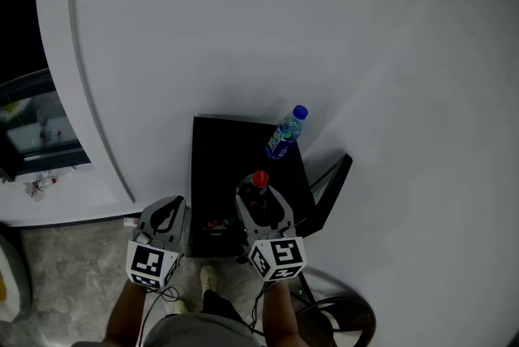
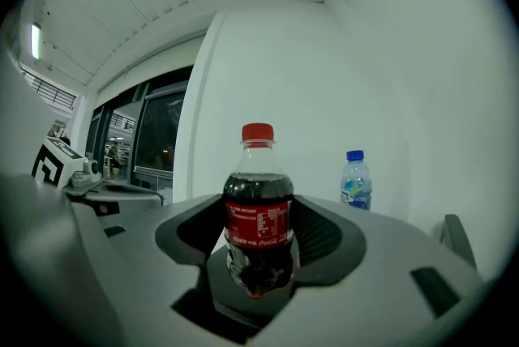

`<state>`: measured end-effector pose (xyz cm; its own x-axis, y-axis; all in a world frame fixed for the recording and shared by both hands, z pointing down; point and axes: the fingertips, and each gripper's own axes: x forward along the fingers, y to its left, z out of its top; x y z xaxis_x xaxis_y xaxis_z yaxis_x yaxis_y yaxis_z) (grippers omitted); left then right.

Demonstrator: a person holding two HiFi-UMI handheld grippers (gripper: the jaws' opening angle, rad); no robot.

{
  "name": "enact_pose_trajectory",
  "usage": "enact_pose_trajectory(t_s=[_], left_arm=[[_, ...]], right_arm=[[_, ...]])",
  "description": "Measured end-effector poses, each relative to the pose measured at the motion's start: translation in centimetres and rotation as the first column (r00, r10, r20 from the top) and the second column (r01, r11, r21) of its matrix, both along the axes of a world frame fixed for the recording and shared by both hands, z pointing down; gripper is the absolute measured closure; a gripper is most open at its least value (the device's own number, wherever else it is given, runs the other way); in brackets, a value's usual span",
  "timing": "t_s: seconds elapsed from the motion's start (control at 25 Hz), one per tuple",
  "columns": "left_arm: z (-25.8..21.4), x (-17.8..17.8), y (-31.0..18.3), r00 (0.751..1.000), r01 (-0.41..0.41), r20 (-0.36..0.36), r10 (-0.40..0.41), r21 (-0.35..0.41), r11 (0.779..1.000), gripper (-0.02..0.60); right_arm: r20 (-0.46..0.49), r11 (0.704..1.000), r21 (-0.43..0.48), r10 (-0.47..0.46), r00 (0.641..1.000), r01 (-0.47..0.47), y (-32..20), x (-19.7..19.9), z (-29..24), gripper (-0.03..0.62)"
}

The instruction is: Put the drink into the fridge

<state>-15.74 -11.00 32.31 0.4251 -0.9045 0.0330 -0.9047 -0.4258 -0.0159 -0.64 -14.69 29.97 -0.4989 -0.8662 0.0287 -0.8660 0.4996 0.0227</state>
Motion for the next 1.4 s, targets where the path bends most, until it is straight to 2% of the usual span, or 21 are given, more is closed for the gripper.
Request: enact_pose_trajectory(t_s=[0.36, 0.68, 1.08, 1.4], left_arm=[[0.6, 0.7, 5.9, 0.998, -0.069, 0.012, 0.069, -0.013, 0.998, 0.578], [1.3, 1.8, 8.6, 0.992, -0.123, 0.017, 0.124, -0.027, 0.992, 0.578], [3.2, 4.6, 8.5, 0.988, -0.150, 0.019, 0.151, -0.043, 0.988, 0.578], [7.4, 9.1, 7.4, 0.987, -0.160, 0.007, 0.161, -0.078, 0.984, 0.578]], right_arm=[[0.007, 0.998, -0.014, 0.060, 0.998, -0.060, 7.2, 0.8, 0.9, 0.313], [0.010, 0.992, -0.015, 0.122, 0.992, -0.122, 11.0, 2.3, 1.8, 0.313], [0.032, 0.987, -0.017, 0.162, 0.986, -0.161, 12.0, 5.5, 4.0, 0.313], [0.038, 0.991, -0.026, 0.133, 0.990, -0.132, 10.9, 8.7, 8.3, 0.313]])
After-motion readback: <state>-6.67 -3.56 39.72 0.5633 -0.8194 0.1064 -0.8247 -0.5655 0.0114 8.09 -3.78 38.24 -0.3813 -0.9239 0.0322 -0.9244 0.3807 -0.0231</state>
